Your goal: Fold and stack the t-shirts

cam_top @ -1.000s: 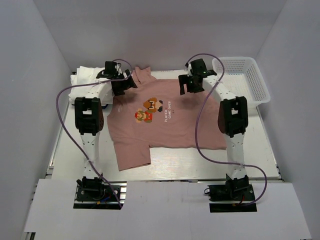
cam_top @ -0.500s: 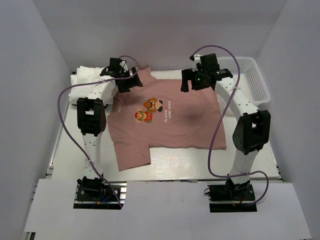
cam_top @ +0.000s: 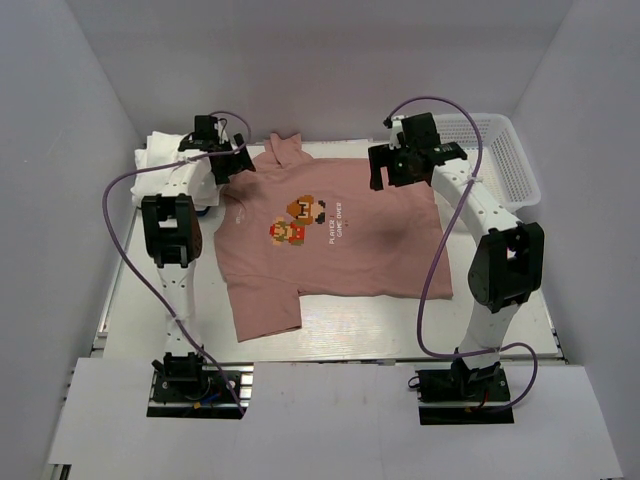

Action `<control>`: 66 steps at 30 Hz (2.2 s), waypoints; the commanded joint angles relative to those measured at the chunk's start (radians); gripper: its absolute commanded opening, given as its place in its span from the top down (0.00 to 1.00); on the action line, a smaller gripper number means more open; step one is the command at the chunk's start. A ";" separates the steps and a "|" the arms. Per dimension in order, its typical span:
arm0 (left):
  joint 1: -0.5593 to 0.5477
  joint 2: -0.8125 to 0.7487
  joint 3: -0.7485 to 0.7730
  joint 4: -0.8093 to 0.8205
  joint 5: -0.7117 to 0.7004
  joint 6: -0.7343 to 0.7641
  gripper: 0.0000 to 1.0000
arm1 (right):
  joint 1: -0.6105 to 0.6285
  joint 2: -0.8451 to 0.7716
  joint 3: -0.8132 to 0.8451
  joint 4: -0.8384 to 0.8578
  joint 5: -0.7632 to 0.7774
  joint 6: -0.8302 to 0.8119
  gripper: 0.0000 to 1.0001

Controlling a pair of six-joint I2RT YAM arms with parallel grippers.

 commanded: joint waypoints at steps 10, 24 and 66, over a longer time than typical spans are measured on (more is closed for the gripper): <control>0.106 0.069 0.081 0.119 0.040 0.032 0.00 | -0.003 -0.054 -0.066 0.007 0.040 0.019 0.10; 0.029 -0.177 -0.003 0.103 0.240 0.080 0.00 | -0.001 -0.069 -0.109 0.010 0.039 0.054 0.10; -0.224 -1.196 -1.567 -0.106 -0.035 -0.562 0.11 | -0.010 -0.803 -0.994 0.277 0.186 0.502 0.10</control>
